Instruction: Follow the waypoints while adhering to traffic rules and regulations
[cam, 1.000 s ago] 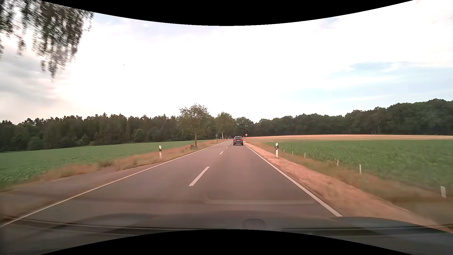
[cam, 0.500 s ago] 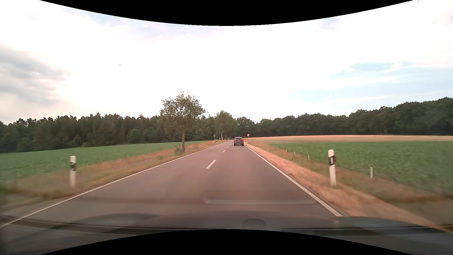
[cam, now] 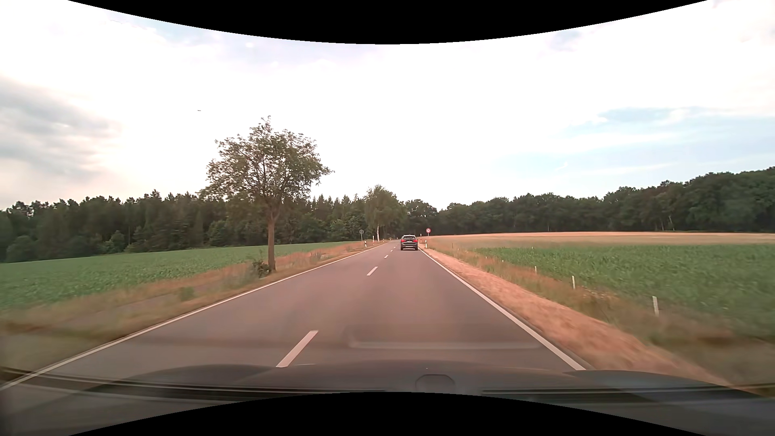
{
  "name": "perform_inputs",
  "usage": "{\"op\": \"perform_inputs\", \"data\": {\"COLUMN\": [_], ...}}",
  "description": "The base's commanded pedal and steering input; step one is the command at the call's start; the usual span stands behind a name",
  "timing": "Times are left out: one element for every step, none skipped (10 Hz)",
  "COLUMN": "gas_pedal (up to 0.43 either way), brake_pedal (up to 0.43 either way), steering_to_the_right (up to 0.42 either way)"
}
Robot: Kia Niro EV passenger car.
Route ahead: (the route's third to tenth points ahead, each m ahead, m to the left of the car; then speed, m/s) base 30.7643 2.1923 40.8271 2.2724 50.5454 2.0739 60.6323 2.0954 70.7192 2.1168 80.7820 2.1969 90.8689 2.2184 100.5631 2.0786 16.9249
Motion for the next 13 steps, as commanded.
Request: {"op": "perform_inputs", "data": {"gas_pedal": [0.177, 0.177, 0.177, 0.177, 0.177, 0.177, 0.177, 0.177, 0.177, 0.177, 0.177, 0.177, 0.177], "brake_pedal": [0.0, 0.0, 0.0, 0.0, 0.0, 0.0, 0.0, 0.0, 0.0, 0.0, 0.0, 0.0, 0.0], "steering_to_the_right": [-0.003, -0.002, -0.003, -0.003, -0.002, -0.002, -0.002, -0.002, -0.002, -0.001, -0.001, -0.002, -0.001]}}
